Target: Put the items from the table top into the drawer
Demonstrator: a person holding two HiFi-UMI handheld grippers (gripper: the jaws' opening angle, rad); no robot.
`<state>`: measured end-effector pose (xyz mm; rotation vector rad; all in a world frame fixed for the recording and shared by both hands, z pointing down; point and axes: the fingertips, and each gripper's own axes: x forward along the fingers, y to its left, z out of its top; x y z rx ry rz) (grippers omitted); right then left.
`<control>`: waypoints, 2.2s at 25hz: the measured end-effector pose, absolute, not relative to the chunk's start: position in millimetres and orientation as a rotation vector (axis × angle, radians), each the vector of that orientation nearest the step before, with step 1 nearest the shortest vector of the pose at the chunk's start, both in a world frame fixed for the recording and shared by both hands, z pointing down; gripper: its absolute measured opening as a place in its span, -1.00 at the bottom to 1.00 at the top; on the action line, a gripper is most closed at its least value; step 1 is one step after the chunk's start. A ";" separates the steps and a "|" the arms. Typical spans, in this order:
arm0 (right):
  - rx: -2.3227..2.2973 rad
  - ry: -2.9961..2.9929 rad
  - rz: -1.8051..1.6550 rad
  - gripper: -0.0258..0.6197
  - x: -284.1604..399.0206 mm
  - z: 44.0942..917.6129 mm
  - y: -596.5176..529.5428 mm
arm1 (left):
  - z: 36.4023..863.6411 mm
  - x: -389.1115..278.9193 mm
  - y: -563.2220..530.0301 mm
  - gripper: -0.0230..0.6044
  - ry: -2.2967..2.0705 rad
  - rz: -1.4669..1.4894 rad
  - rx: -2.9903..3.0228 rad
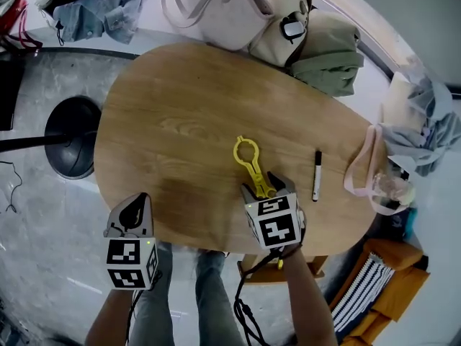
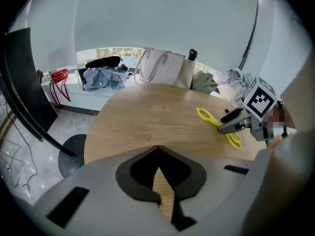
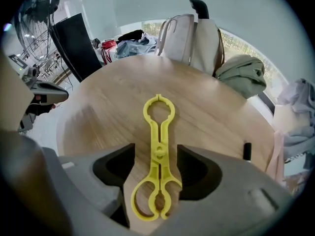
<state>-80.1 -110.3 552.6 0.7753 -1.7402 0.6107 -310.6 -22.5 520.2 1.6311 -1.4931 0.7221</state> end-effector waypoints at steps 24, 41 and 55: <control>0.758 -1.711 0.652 -0.35 -80.9 559.1 -108.0 | 523.7 -308.7 -25.2 -0.93 -1.479 0.722 1.631; 0.756 -1.712 0.636 -0.55 -85.4 560.7 -104.2 | 524.3 -311.5 -21.1 -0.94 -1.487 0.722 1.636; 0.747 -1.736 0.597 -0.56 -92.4 548.1 -99.4 | 524.0 -314.1 -17.7 -0.94 -1.483 0.728 1.646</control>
